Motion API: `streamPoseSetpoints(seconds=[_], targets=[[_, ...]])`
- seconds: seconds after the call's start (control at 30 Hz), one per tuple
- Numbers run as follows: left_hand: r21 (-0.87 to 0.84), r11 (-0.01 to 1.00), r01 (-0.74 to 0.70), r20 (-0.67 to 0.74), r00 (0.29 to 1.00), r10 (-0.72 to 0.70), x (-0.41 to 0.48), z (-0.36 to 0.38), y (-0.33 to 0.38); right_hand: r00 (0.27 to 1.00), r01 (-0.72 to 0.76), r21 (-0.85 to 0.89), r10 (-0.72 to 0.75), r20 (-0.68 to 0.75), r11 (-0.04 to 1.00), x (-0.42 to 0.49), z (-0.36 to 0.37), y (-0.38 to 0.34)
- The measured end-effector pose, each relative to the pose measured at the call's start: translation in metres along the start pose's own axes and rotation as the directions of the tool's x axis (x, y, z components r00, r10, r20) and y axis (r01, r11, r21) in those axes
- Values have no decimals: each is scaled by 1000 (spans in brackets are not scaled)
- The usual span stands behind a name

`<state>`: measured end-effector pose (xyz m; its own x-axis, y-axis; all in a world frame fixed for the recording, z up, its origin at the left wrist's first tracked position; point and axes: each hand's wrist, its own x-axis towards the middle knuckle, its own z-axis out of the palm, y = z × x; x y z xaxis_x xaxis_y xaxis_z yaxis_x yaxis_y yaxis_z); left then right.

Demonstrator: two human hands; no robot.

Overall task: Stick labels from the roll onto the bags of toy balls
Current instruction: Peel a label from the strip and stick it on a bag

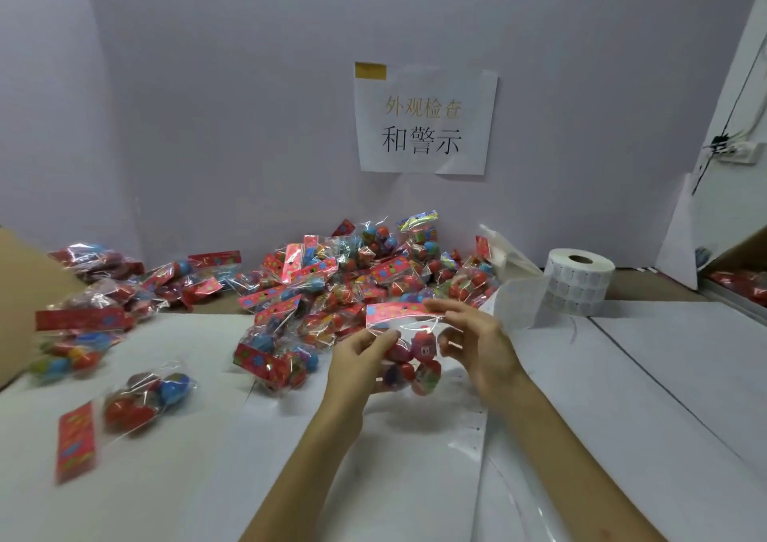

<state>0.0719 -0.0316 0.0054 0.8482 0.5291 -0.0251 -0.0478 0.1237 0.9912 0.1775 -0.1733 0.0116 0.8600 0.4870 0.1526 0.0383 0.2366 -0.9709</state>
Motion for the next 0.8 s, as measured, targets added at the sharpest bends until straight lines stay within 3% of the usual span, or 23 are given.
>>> streamPoseSetpoints(seconds=[0.13,0.27,0.4,0.6,0.8], targets=[[25,999,-23,-53,998,24,-1,-1,0,999,-8,-30,6,-54,1000,1,-1,4],[59,997,-50,-88,995,55,0,-3,-3,995,-66,-118,74,69,991,-4,4,5],[55,995,-83,-114,989,89,1,-5,-4,982,-16,-211,55,181,977,-12,14,10],[69,992,-107,-105,988,114,2,-5,-8,994,-42,-152,56,91,987,-10,16,11],[24,1000,1,22,1000,-1,1,0,-6,998,-65,-85,66,8,994,-8,10,11]])
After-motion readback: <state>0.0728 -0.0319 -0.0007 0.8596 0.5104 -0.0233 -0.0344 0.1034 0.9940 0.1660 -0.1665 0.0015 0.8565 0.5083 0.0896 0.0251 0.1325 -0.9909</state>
